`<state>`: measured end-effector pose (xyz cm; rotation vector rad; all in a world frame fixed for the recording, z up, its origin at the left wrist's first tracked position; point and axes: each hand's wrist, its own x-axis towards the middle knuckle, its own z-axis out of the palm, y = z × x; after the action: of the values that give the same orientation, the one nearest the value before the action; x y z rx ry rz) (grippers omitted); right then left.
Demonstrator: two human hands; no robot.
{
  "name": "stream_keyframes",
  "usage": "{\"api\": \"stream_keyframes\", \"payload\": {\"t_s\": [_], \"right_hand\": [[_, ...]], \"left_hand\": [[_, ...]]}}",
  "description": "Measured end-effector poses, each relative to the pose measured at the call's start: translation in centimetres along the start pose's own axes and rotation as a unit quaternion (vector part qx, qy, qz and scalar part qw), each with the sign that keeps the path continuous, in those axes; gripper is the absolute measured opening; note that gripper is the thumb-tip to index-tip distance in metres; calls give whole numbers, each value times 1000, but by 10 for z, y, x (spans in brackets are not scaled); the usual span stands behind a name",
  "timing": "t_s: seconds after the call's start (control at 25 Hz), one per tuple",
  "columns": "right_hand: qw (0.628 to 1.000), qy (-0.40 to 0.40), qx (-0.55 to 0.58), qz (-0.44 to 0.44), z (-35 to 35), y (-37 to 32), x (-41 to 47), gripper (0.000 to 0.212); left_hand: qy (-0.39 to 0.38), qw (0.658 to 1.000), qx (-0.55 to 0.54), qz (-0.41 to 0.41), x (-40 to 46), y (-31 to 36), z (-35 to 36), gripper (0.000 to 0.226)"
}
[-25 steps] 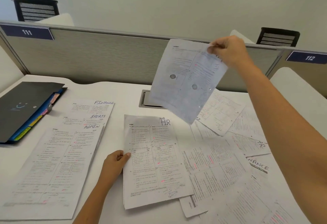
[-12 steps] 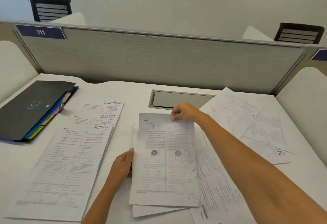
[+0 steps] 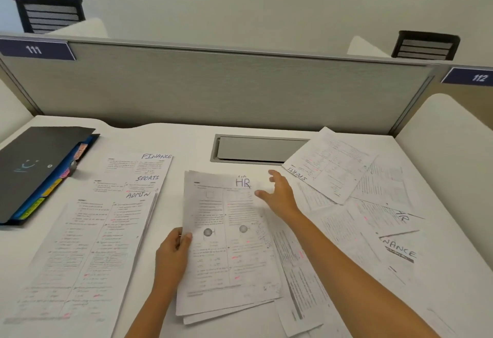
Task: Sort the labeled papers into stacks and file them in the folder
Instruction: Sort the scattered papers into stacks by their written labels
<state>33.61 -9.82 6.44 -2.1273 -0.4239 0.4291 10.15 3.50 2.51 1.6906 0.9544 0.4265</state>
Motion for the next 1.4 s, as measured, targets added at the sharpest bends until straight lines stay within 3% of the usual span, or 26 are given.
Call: {"api": "stream_keyframes", "payload": {"t_s": [0.2, 0.36, 0.52, 0.68, 0.84, 0.92, 1.04, 1.24, 1.4], "right_hand": [[992, -81, 90, 28, -38, 5, -48, 74], [967, -157, 200, -20, -50, -23, -76, 52], [968, -62, 237, -55, -59, -59, -93, 37], [954, 4, 260, -148, -69, -86, -103, 19], [948, 33, 258, -184, -75, -101, -120, 32], [945, 51, 260, -194, -77, -101, -129, 23], [951, 62, 258, -159, -73, -83, -136, 21], [968, -3, 252, -11, -39, -25, -142, 23], [968, 1, 250, -23, -36, -20, -140, 22]], "left_hand": [[4, 995, -96, 25, -5, 36, -17, 11], [-9, 986, -139, 94, -10, 88, -24, 9], [-4, 971, -146, 189, -17, 129, -30, 12], [-73, 951, -185, 238, -31, 166, -40, 9], [-93, 944, -178, 261, -39, 185, -39, 21], [-93, 939, -187, 274, -42, 187, -36, 22], [-105, 947, -194, 233, -46, 172, -21, 16], [-152, 971, -154, 104, -51, 101, 15, 37], [-106, 977, -163, 86, -45, 86, 25, 17]]}}
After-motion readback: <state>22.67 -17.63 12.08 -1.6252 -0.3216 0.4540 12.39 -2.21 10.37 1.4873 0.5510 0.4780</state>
